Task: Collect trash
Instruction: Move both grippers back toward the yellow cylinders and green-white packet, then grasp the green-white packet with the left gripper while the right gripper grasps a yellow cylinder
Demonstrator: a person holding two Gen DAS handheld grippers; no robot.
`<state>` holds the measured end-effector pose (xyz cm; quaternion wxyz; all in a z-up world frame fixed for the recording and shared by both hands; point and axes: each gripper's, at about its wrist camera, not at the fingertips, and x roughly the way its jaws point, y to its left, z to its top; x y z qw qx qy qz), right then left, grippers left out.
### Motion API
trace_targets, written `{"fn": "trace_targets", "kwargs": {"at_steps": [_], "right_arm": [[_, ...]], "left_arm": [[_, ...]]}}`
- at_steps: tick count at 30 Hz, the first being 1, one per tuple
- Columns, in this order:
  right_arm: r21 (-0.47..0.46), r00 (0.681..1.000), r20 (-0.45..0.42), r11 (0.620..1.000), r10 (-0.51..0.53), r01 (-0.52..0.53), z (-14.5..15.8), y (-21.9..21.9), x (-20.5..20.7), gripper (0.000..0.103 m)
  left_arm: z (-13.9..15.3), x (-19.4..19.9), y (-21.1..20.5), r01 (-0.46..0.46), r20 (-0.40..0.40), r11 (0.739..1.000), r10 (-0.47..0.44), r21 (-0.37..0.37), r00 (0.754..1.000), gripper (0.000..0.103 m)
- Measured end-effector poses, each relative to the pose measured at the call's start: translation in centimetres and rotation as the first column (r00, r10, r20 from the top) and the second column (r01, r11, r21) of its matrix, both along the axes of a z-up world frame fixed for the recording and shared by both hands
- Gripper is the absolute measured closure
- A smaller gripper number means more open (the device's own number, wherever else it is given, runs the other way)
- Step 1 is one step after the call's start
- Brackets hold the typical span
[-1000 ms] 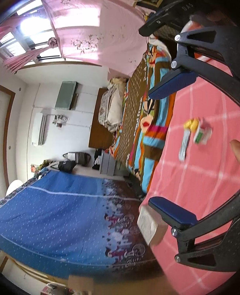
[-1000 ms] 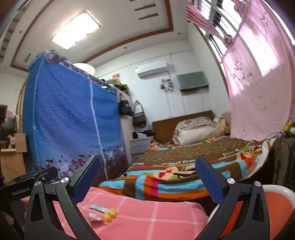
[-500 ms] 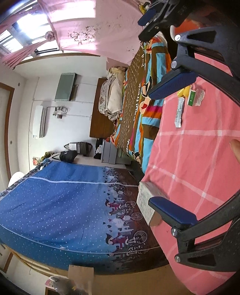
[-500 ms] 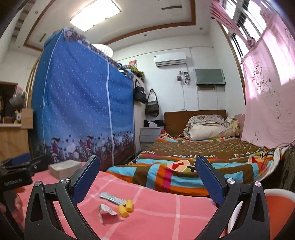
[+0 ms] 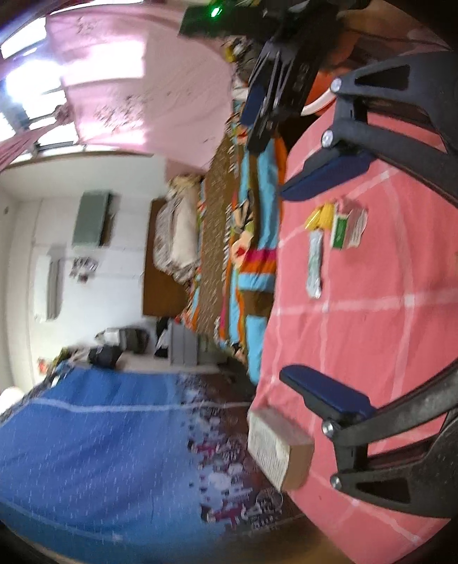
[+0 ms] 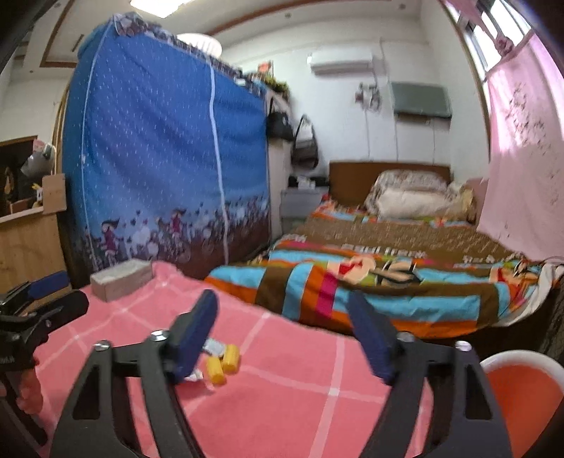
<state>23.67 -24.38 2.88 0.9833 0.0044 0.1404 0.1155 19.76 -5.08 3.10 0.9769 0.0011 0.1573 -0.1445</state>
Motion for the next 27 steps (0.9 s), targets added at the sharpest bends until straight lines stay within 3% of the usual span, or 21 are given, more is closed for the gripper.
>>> {"fn": "trace_targets", "kwargs": {"at_steps": [5,11,14,18,20,22,27], "right_arm": [[-0.015,0.986,-0.160,0.998,0.051,-0.054,-1.8,0.9,2.0,0.059],[-0.037,0.969,-0.238,0.996,0.065,-0.075,-2.6,1.7,2.7,0.062],[-0.031,0.959,-0.275,0.996,0.069,-0.081,-3.0,1.6,3.3,0.064],[-0.011,0.946,-0.311,0.995,0.090,-0.098,-3.3,1.4,4.0,0.067],[0.004,0.935,-0.339,0.994,0.100,-0.105,-3.6,1.4,4.5,0.069],[0.021,0.925,-0.363,0.993,0.112,-0.112,-3.8,1.4,5.1,0.070],[0.047,0.905,-0.402,0.990,0.142,-0.134,-4.2,1.8,5.9,0.071]], "left_arm": [[-1.1,1.6,-1.2,0.128,-0.153,0.992,-0.128,-0.013,0.980,0.027],[-2.3,3.4,-2.4,0.180,-0.293,0.983,-0.179,-0.024,0.939,0.034],[-3.0,4.5,-3.0,0.207,-0.366,0.978,-0.202,-0.025,0.908,0.037],[-4.0,6.4,-3.1,0.214,-0.449,0.973,-0.230,-0.087,0.863,0.039],[-4.3,7.0,-2.8,0.198,-0.470,0.972,-0.235,-0.128,0.851,0.046],[-4.6,7.2,-2.5,0.192,-0.487,0.969,-0.246,-0.158,0.838,0.060],[-4.5,6.8,-2.6,0.197,-0.478,0.966,-0.254,-0.166,0.841,0.061]]}}
